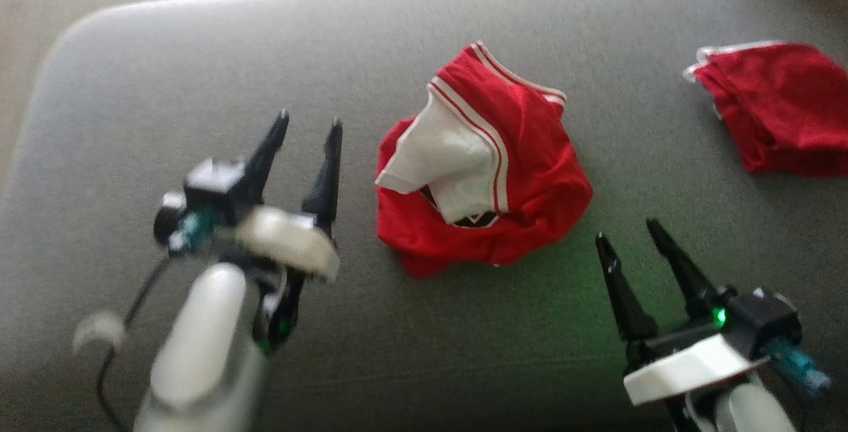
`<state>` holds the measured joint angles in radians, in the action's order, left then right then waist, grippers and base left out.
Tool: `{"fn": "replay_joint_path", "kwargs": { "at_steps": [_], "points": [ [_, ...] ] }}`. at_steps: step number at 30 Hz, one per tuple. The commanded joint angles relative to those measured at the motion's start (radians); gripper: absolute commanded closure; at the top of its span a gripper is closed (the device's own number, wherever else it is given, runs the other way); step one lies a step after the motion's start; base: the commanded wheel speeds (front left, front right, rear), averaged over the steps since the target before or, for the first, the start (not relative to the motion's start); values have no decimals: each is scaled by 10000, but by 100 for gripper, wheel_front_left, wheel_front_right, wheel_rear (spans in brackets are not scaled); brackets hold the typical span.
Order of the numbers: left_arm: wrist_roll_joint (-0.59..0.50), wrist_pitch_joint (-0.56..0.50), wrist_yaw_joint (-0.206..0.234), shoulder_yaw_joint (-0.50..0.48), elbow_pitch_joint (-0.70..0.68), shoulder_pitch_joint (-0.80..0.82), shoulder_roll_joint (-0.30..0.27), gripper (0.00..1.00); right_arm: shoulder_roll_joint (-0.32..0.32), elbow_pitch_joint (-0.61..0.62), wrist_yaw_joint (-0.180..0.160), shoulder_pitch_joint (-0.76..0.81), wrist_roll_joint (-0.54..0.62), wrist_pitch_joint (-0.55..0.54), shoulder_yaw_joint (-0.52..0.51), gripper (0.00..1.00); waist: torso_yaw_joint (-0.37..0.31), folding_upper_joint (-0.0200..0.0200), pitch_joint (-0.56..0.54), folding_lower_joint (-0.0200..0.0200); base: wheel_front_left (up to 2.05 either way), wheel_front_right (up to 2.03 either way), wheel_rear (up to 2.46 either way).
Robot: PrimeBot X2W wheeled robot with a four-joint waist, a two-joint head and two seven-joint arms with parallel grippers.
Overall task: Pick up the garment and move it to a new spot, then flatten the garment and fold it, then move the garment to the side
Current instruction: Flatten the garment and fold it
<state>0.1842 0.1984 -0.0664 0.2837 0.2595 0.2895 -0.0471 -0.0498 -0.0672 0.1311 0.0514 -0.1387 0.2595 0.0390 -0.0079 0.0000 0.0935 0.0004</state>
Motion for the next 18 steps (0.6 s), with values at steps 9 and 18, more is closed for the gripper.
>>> {"fn": "replay_joint_path", "kwargs": {
  "at_steps": [9,18],
  "points": [
    [1588,-1496,-453,735,2081,4202,-32,0,-5,638,-4,-1224,109,23,265,0,-936,0,2083,-4,0,0,0],
    [2215,-2842,-574,1644,4301,6383,-33,0,-5,724,-4,-1558,135,23,296,0,-1197,0,2626,-4,0,0,0]
  ]
}}
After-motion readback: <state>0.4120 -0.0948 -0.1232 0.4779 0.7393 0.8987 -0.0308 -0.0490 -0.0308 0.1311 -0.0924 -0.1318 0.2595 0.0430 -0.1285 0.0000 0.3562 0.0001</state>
